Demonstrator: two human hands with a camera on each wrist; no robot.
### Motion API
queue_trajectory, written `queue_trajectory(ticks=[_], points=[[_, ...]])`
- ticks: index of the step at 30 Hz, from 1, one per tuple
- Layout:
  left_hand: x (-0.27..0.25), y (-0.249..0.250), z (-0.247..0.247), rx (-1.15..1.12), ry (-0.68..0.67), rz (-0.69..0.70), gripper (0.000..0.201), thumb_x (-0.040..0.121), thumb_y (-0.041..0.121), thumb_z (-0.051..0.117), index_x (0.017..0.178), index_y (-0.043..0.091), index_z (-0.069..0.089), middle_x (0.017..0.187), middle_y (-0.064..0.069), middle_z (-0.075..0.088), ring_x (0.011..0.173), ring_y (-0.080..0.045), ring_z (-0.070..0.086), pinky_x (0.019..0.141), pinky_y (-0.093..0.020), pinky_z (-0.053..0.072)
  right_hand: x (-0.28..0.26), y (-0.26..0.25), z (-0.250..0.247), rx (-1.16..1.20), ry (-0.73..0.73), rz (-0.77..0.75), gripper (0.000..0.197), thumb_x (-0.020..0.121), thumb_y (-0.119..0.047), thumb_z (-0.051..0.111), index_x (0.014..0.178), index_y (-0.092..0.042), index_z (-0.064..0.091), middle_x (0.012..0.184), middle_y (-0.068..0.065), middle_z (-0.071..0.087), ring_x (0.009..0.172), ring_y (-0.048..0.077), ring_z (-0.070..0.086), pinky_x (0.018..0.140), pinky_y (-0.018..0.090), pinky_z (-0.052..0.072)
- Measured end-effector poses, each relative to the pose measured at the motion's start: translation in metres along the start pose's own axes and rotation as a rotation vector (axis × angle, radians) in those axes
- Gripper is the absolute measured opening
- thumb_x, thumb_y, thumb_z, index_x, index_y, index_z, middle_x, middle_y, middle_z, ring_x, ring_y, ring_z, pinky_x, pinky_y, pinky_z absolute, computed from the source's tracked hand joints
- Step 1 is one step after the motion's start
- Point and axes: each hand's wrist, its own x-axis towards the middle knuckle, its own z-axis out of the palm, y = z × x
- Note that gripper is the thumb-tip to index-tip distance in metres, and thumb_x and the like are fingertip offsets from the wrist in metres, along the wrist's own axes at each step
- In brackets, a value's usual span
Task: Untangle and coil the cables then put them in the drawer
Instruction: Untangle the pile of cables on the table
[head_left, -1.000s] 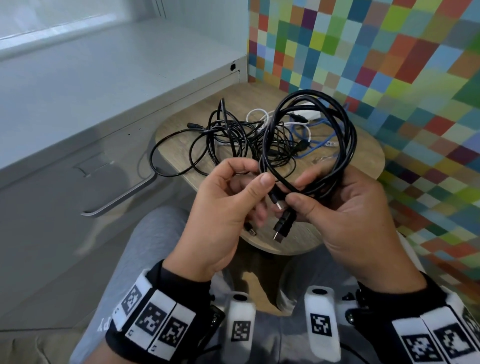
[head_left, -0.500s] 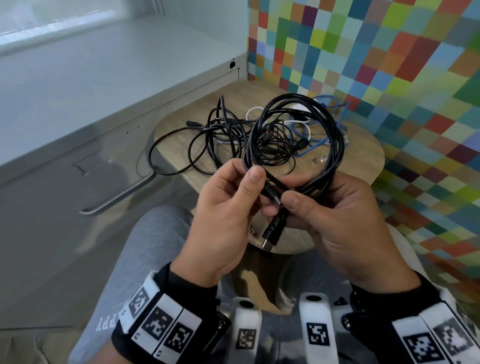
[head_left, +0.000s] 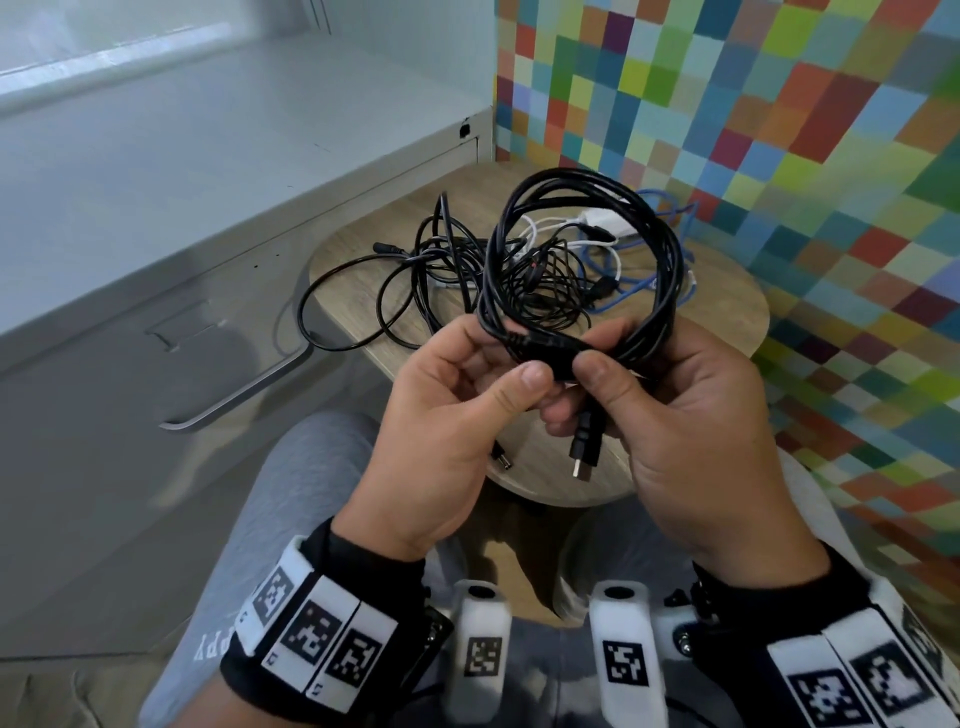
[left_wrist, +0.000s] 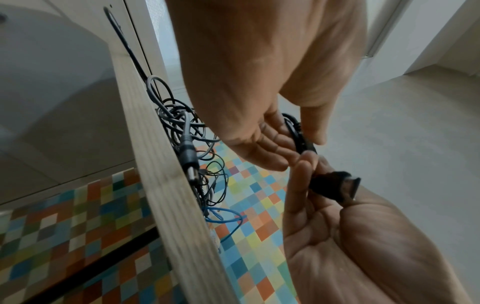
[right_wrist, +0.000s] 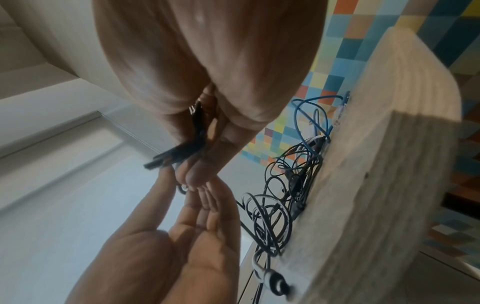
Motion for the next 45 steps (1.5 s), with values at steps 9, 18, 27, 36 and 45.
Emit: queue_trajectory(ticks=[9, 18, 27, 36, 45], points=[[0.000, -0.002, 0.008, 0.038, 0.079, -0.067, 0.027, 0.086, -0.004, 0.062, 0.110, 0.007, 0.061, 0.092, -0.021, 0.066, 0.065, -0.029, 0.059, 0.060, -0.035, 0.053, -0.001, 0.005, -0.001, -0.109, -0.028, -0.055, 0.015, 0.094, 0.001, 0.066, 0.098, -0.012, 0.060, 0.067, 0.007, 0.068, 0.052, 0.026, 0.067, 0.055, 0.033, 0.056], [-0.001, -0.002, 0.007, 0.092, 0.107, -0.005, 0.016, 0.091, 0.003, 0.068, 0.106, 0.006, 0.062, 0.094, -0.020, 0.067, 0.071, -0.026, 0.066, 0.065, -0.037, 0.055, 0.001, 0.004, -0.004, -0.076, -0.040, 0.026, 0.013, 0.091, 0.000, 0.069, 0.101, -0.006, 0.064, 0.075, 0.016, 0.073, 0.061, 0.029, 0.073, 0.060, 0.036, 0.061], [0.002, 0.005, -0.003, 0.127, 0.097, 0.001, 0.024, 0.087, 0.025, 0.071, 0.102, 0.007, 0.069, 0.098, -0.019, 0.068, 0.087, -0.030, 0.060, 0.074, -0.038, 0.051, 0.003, 0.008, -0.011, 0.010, -0.029, 0.116, 0.023, 0.080, -0.014, 0.071, 0.102, -0.010, 0.074, 0.099, 0.017, 0.077, 0.080, 0.035, 0.078, 0.072, 0.035, 0.064], [0.003, -0.001, -0.001, 0.176, 0.194, 0.038, 0.011, 0.089, 0.005, 0.070, 0.097, 0.013, 0.069, 0.089, 0.000, 0.073, 0.078, -0.014, 0.064, 0.063, -0.026, 0.050, 0.004, 0.011, -0.018, -0.034, -0.175, 0.140, 0.026, 0.085, 0.005, 0.075, 0.106, -0.011, 0.074, 0.080, 0.013, 0.072, 0.060, 0.027, 0.067, 0.055, 0.034, 0.058], [0.000, -0.002, 0.003, 0.126, 0.205, -0.015, 0.012, 0.083, 0.014, 0.072, 0.093, 0.010, 0.067, 0.083, -0.006, 0.070, 0.073, -0.016, 0.064, 0.061, -0.023, 0.055, 0.005, 0.005, -0.023, -0.030, -0.339, 0.101, 0.050, 0.067, 0.001, 0.083, 0.109, -0.023, 0.069, 0.092, -0.004, 0.073, 0.084, 0.008, 0.068, 0.079, 0.028, 0.060]])
